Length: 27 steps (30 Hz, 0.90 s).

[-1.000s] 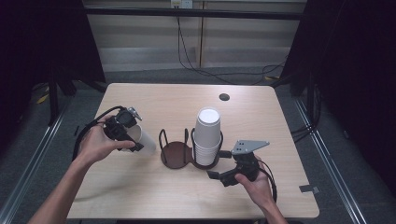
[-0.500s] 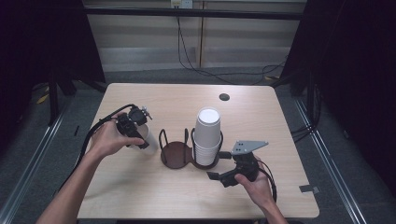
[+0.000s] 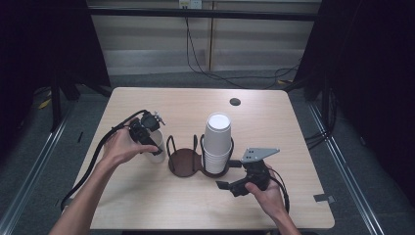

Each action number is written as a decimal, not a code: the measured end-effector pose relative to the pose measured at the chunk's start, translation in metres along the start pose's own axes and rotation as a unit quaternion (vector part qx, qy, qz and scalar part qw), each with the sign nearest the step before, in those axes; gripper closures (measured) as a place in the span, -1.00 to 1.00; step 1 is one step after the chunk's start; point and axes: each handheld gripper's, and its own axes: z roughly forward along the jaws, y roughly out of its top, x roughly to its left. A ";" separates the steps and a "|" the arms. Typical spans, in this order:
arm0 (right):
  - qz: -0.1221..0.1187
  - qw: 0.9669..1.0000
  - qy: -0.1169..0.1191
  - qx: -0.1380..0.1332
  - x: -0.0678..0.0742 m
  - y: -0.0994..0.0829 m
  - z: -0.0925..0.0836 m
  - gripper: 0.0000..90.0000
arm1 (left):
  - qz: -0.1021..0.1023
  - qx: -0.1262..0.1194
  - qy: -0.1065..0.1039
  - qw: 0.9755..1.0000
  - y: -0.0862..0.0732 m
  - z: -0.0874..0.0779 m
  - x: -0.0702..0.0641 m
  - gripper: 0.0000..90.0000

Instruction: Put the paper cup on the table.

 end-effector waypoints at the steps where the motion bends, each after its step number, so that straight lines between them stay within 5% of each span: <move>1: 0.000 1.000 0.001 0.000 0.000 0.000 0.000 -0.67 | -0.003 0.002 -0.003 1.000 0.001 0.000 0.001 -0.85; 10: -0.003 1.000 0.001 -0.001 -0.001 0.000 -0.001 -0.67 | -0.011 0.009 -0.005 1.000 0.002 0.011 0.001 -0.86; 17: -0.003 1.000 0.004 0.003 0.000 -0.001 0.000 -0.67 | -0.017 -0.006 -0.050 0.999 -0.012 0.017 0.007 -0.78; 27: -0.001 1.000 0.003 0.006 -0.001 -0.001 0.001 -0.68 | -0.013 -0.009 -0.028 0.999 -0.028 0.018 0.007 -0.87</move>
